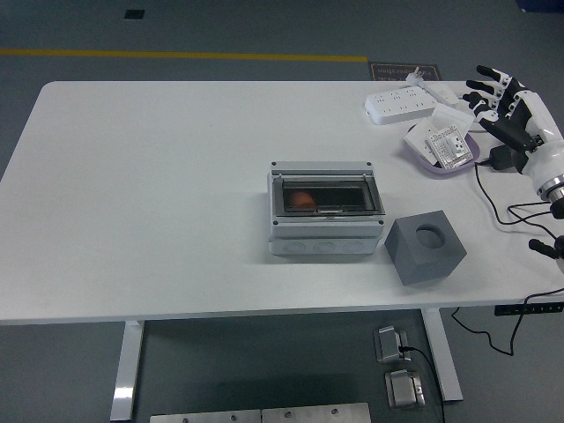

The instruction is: Fetch the battery,place it into the box,close the lid of the box

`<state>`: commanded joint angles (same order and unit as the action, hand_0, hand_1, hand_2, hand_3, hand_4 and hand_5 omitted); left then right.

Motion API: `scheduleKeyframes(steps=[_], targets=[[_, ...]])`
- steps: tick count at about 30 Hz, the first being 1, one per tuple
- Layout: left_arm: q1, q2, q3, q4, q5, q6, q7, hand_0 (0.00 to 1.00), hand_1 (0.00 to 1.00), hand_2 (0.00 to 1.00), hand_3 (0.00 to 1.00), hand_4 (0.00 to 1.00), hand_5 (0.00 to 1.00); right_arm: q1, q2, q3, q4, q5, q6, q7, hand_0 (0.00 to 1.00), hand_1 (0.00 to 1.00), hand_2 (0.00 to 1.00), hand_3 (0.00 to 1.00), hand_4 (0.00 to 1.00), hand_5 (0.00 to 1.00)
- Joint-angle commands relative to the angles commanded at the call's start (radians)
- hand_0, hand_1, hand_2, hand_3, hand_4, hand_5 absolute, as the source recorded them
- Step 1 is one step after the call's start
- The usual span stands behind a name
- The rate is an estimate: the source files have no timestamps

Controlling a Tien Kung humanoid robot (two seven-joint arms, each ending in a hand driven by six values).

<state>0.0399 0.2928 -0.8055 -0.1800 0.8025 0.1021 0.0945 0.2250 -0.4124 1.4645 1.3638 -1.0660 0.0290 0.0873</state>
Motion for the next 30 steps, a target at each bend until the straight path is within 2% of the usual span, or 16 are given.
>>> scheduleKeyframes(steps=[14,15,23,30], targets=[[0.004,-0.001,0.011,0.000,-0.023,-0.005,-0.003,0.462,0.572,0.542,0.547,0.334,0.002,-0.031,0.005,0.021,0.009,0.002,-0.020,0.000,0.862,0.779,0.800,0.877,0.583,0.232],[0.004,-0.002,0.011,0.000,-0.025,-0.006,-0.003,0.461,0.572,0.542,0.547,0.334,0.002,-0.032,0.005,0.024,0.011,0.000,-0.020,-0.002,0.864,0.775,0.784,0.849,0.589,0.234],[-0.001,-0.004,0.006,0.000,-0.043,-0.004,-0.009,0.461,0.572,0.542,0.548,0.335,0.002,-0.052,0.014,0.047,0.010,-0.002,-0.019,-0.004,0.864,0.772,0.779,0.820,0.594,0.231],[0.011,-0.005,-0.008,0.000,-0.040,-0.004,-0.006,0.462,0.570,0.543,0.549,0.337,0.002,-0.032,0.013,0.037,0.014,0.000,-0.017,-0.003,0.864,0.770,0.775,0.807,0.598,0.235]])
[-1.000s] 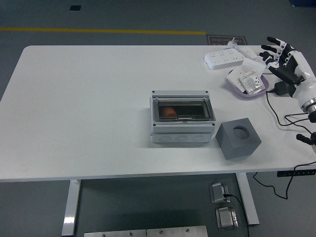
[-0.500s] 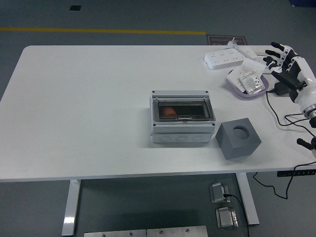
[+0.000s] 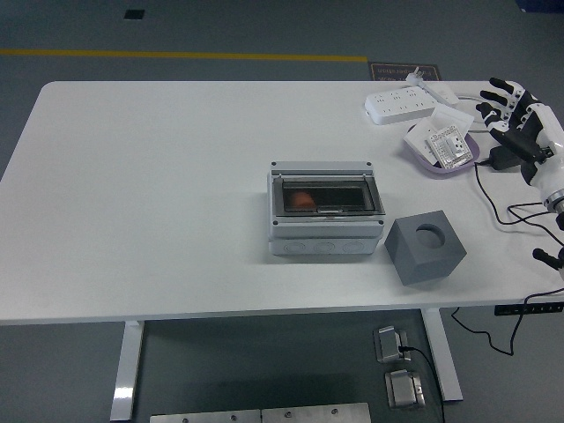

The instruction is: Fetch the battery,place it into the box,close the lid of the box

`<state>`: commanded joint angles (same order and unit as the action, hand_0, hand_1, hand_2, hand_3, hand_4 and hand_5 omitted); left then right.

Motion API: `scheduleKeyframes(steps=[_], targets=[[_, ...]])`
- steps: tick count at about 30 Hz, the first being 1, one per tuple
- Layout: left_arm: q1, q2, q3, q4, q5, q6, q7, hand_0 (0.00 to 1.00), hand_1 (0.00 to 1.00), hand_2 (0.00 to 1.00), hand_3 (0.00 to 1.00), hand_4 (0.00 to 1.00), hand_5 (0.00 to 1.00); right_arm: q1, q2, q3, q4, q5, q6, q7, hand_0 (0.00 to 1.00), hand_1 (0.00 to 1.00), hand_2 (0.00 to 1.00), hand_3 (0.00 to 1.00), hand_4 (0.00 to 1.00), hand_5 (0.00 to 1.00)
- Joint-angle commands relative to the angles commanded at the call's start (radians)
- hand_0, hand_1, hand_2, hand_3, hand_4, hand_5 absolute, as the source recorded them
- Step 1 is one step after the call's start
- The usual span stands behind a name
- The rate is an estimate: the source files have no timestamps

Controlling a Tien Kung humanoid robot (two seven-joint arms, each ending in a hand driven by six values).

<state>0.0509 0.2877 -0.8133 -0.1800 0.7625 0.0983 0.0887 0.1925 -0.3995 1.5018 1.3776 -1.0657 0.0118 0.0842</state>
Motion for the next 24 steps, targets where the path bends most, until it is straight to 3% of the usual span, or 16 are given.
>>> scheduleKeyframes(steps=[14,15,20,21,24], targets=[[0.006,-0.011,-0.004,0.000,0.003,0.001,0.003,0.462,0.570,0.542,0.549,0.338,0.002,0.010,-0.011,-0.014,0.016,-0.009,-0.001,-0.001,0.861,0.757,0.760,0.769,0.601,0.249],[0.006,-0.011,-0.004,0.000,0.004,0.001,0.003,0.462,0.569,0.542,0.548,0.338,0.002,0.011,-0.011,-0.015,0.015,-0.008,-0.001,-0.001,0.840,0.723,0.740,0.761,0.644,0.232],[0.008,-0.013,-0.002,0.000,0.002,0.000,0.003,0.462,0.569,0.542,0.548,0.338,0.002,0.016,-0.012,-0.017,0.015,-0.006,-0.001,-0.001,0.840,0.723,0.740,0.761,0.644,0.232],[0.008,-0.014,-0.003,0.000,0.002,0.001,0.003,0.461,0.568,0.543,0.548,0.338,0.002,0.017,-0.012,-0.018,0.016,-0.006,-0.001,-0.001,0.818,0.705,0.729,0.758,0.725,0.251],[0.007,-0.015,-0.003,0.000,0.003,0.001,0.004,0.461,0.568,0.543,0.548,0.338,0.002,0.021,-0.014,-0.023,0.016,-0.006,-0.001,-0.002,0.818,0.705,0.729,0.758,0.725,0.251]])
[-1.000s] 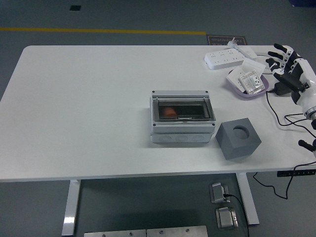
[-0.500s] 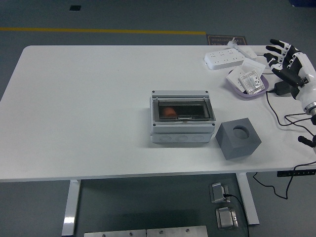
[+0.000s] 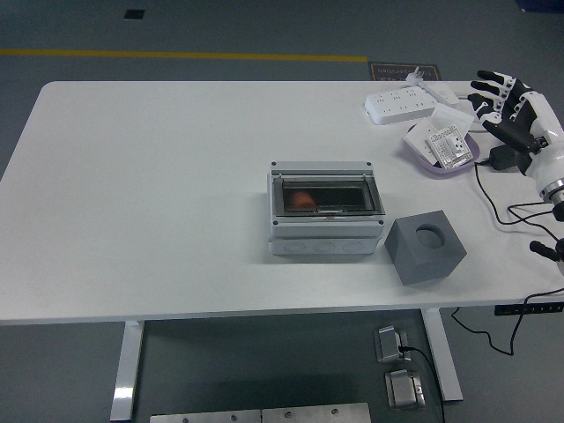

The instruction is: Fetch the battery,place it into the box,close the lid of the box

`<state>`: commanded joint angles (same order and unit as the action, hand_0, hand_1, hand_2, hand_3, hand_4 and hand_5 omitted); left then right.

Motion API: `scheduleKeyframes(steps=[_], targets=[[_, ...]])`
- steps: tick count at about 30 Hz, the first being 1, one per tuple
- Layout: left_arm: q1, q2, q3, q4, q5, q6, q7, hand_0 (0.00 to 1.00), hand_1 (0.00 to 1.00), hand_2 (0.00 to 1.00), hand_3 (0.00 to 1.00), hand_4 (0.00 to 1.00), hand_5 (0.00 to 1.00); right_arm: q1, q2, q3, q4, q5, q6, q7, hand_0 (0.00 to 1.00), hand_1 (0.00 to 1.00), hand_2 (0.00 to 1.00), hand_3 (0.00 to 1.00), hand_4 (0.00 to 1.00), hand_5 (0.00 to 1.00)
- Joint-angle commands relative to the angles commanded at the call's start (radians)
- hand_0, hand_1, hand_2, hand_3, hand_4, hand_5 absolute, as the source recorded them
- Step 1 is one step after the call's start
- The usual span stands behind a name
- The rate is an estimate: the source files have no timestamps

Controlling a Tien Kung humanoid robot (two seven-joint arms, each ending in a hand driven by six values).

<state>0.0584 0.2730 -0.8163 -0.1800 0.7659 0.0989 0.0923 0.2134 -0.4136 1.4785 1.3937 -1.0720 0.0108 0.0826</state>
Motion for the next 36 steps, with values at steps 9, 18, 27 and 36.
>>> scheduleKeyframes(steps=[9,18,27,36], targets=[[-0.004,0.005,0.004,0.000,0.006,-0.002,0.002,0.461,0.568,0.542,0.548,0.338,0.002,0.015,-0.010,-0.020,0.000,0.000,0.000,-0.006,0.816,0.702,0.714,0.739,0.717,0.251],[-0.002,0.012,0.003,0.000,0.016,-0.003,0.004,0.461,0.567,0.542,0.548,0.338,0.002,0.017,-0.017,-0.026,0.003,-0.002,0.000,-0.009,0.816,0.697,0.708,0.731,0.708,0.244],[0.000,0.010,0.002,0.000,0.017,-0.003,0.003,0.461,0.565,0.542,0.548,0.337,0.002,0.019,-0.018,-0.027,0.010,-0.005,0.000,-0.012,0.807,0.696,0.707,0.727,0.739,0.278],[0.004,-0.002,-0.007,0.000,0.017,-0.003,0.004,0.461,0.566,0.541,0.548,0.338,0.002,0.012,-0.021,-0.027,0.023,-0.007,0.000,-0.014,0.806,0.695,0.706,0.722,0.740,0.282]])
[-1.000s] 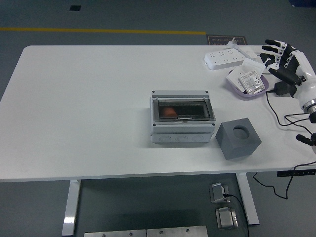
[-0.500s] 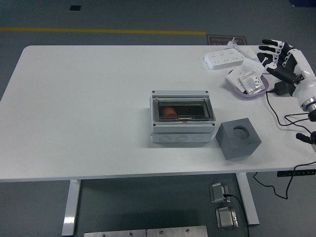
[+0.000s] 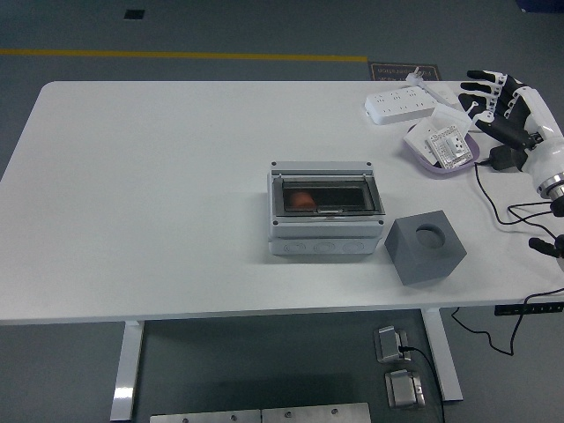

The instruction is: Fetch the battery,place it into the box,close the lid of the box

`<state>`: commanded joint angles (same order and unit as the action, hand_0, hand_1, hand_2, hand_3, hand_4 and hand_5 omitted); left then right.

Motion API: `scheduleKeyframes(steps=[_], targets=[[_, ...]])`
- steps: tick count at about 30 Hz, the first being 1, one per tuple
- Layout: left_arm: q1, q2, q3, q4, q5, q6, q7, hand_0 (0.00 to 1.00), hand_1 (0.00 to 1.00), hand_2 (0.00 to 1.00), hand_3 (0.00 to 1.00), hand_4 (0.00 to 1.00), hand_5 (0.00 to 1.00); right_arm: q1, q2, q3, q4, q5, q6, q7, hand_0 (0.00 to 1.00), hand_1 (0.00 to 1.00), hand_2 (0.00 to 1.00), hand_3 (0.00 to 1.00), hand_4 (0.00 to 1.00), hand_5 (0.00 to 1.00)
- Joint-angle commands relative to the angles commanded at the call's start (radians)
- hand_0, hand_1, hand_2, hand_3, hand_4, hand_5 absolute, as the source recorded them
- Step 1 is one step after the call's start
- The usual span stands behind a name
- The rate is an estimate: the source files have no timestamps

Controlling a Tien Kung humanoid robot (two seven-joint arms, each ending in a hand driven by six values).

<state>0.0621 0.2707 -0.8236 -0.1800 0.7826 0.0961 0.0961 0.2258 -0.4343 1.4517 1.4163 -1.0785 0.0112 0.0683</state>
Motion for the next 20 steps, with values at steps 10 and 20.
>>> scheduleKeyframes(steps=[10,20], targets=[[0.006,-0.007,-0.009,0.000,0.000,0.000,0.002,0.461,0.566,0.541,0.548,0.338,0.002,-0.004,0.000,0.006,0.018,-0.005,0.001,-0.004,0.804,0.693,0.702,0.717,0.741,0.288],[0.008,-0.004,-0.002,0.000,-0.007,0.000,0.000,0.461,0.566,0.541,0.549,0.338,0.002,-0.009,0.008,0.021,0.011,0.002,-0.001,-0.002,0.804,0.692,0.702,0.715,0.741,0.288]])
